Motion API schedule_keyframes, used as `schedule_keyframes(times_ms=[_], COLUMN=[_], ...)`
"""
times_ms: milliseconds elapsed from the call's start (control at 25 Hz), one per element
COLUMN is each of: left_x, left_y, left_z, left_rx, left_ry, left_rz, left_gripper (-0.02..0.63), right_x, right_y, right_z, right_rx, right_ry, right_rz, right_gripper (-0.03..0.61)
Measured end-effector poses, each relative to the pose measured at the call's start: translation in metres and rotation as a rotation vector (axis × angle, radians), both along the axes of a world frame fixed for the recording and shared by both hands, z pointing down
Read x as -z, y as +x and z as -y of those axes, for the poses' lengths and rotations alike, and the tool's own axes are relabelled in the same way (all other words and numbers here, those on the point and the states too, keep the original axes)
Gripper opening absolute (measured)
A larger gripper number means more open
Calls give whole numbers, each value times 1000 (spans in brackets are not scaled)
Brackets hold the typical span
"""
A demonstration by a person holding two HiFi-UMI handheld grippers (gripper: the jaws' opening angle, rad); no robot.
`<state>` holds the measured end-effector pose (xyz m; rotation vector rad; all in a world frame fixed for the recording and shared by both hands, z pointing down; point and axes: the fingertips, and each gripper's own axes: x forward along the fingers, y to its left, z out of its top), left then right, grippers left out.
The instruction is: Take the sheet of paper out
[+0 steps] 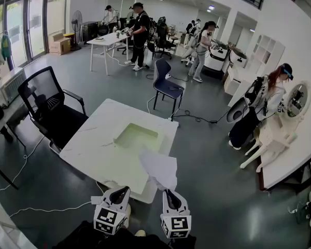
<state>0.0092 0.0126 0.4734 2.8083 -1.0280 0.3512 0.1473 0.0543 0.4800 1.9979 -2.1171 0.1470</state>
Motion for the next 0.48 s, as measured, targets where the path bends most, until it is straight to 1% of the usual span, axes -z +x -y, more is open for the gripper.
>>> schedule_keyframes(times_ms=[480], left_x=[0], left_y=[-7], left_z=[3], left_rx=[2], left_ry=[-4], left_rz=[-5], left_gripper=[25], right_x=[4], right_y=[-7], right_z=[3], right_rx=[4], right_ry=[2], right_rz=[-9], right_gripper=[38])
